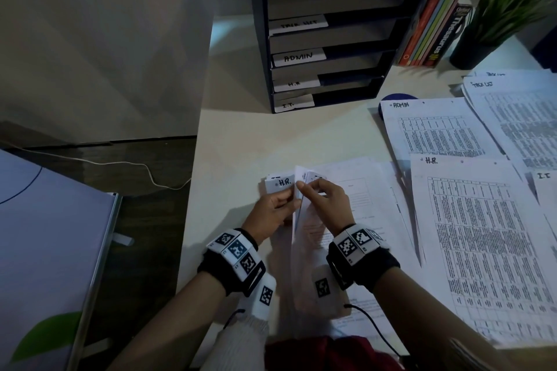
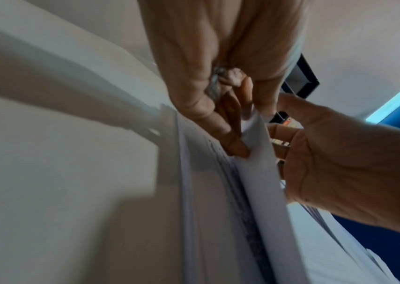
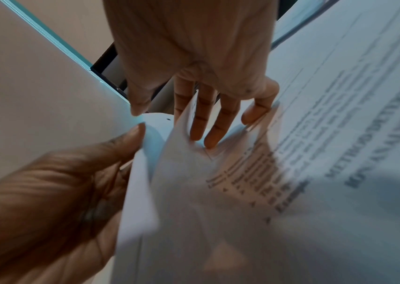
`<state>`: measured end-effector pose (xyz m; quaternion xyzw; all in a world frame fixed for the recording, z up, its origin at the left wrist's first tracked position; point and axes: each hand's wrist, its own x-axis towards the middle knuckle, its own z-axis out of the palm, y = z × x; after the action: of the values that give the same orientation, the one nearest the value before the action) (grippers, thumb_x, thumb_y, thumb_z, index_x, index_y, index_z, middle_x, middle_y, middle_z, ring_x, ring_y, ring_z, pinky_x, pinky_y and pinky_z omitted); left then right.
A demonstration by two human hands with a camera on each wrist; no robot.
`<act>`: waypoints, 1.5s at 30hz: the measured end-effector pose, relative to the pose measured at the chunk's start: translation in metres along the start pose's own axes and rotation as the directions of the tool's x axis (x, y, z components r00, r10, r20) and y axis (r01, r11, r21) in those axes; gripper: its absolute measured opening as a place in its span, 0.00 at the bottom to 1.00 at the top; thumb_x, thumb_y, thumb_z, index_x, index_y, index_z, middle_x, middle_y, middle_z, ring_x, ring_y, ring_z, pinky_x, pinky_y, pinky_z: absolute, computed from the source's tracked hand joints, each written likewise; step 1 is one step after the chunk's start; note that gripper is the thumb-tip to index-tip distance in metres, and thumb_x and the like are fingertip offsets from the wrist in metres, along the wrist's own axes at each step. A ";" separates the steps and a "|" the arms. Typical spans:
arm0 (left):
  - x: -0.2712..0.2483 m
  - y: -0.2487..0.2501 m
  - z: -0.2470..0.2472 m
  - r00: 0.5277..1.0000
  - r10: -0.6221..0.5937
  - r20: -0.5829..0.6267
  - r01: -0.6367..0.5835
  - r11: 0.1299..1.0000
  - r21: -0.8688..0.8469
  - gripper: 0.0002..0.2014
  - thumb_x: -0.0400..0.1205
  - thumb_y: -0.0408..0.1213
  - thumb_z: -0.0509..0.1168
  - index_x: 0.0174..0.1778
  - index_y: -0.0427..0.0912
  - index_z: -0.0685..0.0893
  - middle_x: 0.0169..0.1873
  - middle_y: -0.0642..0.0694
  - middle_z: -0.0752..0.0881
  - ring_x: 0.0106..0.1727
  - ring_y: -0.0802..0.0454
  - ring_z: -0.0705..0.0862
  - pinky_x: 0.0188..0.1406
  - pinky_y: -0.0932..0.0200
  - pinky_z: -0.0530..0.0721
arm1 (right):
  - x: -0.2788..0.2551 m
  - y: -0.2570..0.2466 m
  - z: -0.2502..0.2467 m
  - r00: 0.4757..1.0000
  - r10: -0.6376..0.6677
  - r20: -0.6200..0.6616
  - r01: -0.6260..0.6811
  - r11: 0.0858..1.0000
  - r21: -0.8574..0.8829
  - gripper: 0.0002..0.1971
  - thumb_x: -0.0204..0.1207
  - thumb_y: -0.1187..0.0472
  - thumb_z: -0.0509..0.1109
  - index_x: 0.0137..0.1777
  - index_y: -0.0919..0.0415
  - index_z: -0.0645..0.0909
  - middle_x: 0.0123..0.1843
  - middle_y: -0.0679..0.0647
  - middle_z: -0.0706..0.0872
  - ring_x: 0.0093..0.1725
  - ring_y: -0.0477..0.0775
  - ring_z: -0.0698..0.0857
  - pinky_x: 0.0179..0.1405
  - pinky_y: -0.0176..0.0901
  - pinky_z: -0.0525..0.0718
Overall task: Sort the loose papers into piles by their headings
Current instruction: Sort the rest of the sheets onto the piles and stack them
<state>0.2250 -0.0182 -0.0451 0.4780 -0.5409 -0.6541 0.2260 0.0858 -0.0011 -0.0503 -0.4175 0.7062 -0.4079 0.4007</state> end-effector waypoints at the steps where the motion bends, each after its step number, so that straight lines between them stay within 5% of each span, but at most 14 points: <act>1: -0.001 0.002 -0.001 1.000 -0.019 0.001 0.019 0.999 -0.037 0.20 0.82 0.33 0.62 0.71 0.41 0.75 0.61 0.47 0.83 0.58 0.55 0.84 0.51 0.66 0.84 | 0.000 0.000 0.000 1.000 0.000 0.000 0.000 1.000 -0.006 0.13 0.72 0.51 0.73 0.37 0.61 0.83 0.37 0.49 0.84 0.37 0.39 0.80 0.34 0.18 0.73; 3: 0.000 0.002 -0.002 0.999 -0.049 0.001 0.049 0.993 -0.104 0.19 0.81 0.32 0.63 0.69 0.42 0.76 0.53 0.50 0.86 0.47 0.62 0.86 0.38 0.70 0.83 | 0.001 0.001 -0.001 1.000 0.006 0.003 -0.006 1.000 -0.006 0.14 0.71 0.50 0.74 0.38 0.62 0.83 0.37 0.48 0.84 0.38 0.39 0.80 0.35 0.20 0.74; 6: 0.001 0.001 -0.002 0.997 -0.079 -0.014 0.076 0.984 -0.164 0.17 0.80 0.30 0.65 0.65 0.43 0.79 0.44 0.52 0.87 0.38 0.65 0.87 0.33 0.70 0.82 | 0.000 0.001 -0.001 1.000 0.024 0.012 -0.024 1.000 0.009 0.15 0.70 0.49 0.75 0.38 0.62 0.82 0.37 0.48 0.84 0.38 0.41 0.81 0.37 0.27 0.74; 14: 0.003 -0.005 0.002 0.995 -0.097 -0.019 0.091 0.977 -0.191 0.17 0.79 0.27 0.64 0.64 0.31 0.79 0.52 0.45 0.87 0.46 0.62 0.86 0.48 0.70 0.83 | -0.001 0.003 -0.001 1.000 0.006 0.004 -0.006 1.000 -0.016 0.13 0.69 0.52 0.76 0.34 0.57 0.76 0.33 0.45 0.80 0.34 0.39 0.79 0.32 0.24 0.73; 19: 0.006 -0.008 0.004 0.996 -0.091 -0.018 0.085 0.972 -0.217 0.18 0.79 0.25 0.64 0.65 0.32 0.78 0.54 0.41 0.85 0.42 0.66 0.87 0.44 0.73 0.83 | 0.000 0.008 -0.001 1.000 -0.017 0.000 0.017 1.000 -0.018 0.11 0.71 0.57 0.75 0.36 0.61 0.78 0.33 0.46 0.80 0.35 0.41 0.78 0.32 0.21 0.73; 25: 0.006 -0.009 0.003 0.996 -0.082 -0.021 0.076 0.973 -0.217 0.17 0.79 0.27 0.65 0.64 0.33 0.80 0.56 0.40 0.86 0.48 0.62 0.87 0.50 0.70 0.83 | 0.000 0.013 -0.003 0.999 -0.010 0.038 0.009 1.000 0.026 0.11 0.71 0.55 0.76 0.38 0.62 0.81 0.35 0.48 0.83 0.38 0.45 0.81 0.40 0.35 0.77; 28: 0.005 -0.010 0.003 0.996 -0.085 -0.030 0.076 0.972 -0.220 0.17 0.79 0.28 0.65 0.64 0.35 0.80 0.57 0.40 0.86 0.52 0.56 0.86 0.54 0.68 0.83 | 0.000 0.012 -0.003 0.999 -0.019 0.042 0.018 1.000 0.013 0.10 0.71 0.55 0.75 0.37 0.60 0.81 0.35 0.44 0.82 0.37 0.42 0.81 0.38 0.30 0.75; 36: 0.005 -0.011 0.005 0.995 -0.082 -0.050 0.067 0.966 -0.251 0.17 0.78 0.26 0.65 0.64 0.34 0.80 0.48 0.53 0.86 0.37 0.69 0.85 0.37 0.76 0.79 | -0.001 0.017 -0.005 0.998 -0.021 0.062 0.017 0.998 0.057 0.08 0.70 0.56 0.76 0.38 0.60 0.83 0.35 0.45 0.84 0.38 0.41 0.82 0.39 0.29 0.76; 41: 0.006 -0.013 0.003 0.995 -0.093 -0.044 0.080 0.969 -0.232 0.18 0.77 0.29 0.67 0.64 0.32 0.81 0.57 0.40 0.86 0.56 0.54 0.85 0.57 0.66 0.82 | 0.000 0.016 -0.005 0.998 -0.006 0.062 0.001 0.998 0.071 0.08 0.70 0.56 0.76 0.40 0.61 0.84 0.35 0.45 0.84 0.37 0.39 0.82 0.36 0.22 0.75; 45: 0.006 -0.014 0.003 0.995 -0.091 -0.042 0.078 0.969 -0.233 0.17 0.78 0.29 0.66 0.63 0.33 0.81 0.57 0.41 0.86 0.55 0.56 0.86 0.59 0.65 0.81 | 0.000 0.016 -0.004 0.998 0.005 0.061 -0.009 0.998 0.067 0.08 0.69 0.55 0.77 0.39 0.58 0.83 0.35 0.44 0.84 0.36 0.37 0.81 0.35 0.23 0.75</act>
<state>0.2225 -0.0176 -0.0604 0.4882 -0.4340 -0.7088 0.2663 0.0782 0.0053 -0.0636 -0.4132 0.6811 -0.4173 0.4373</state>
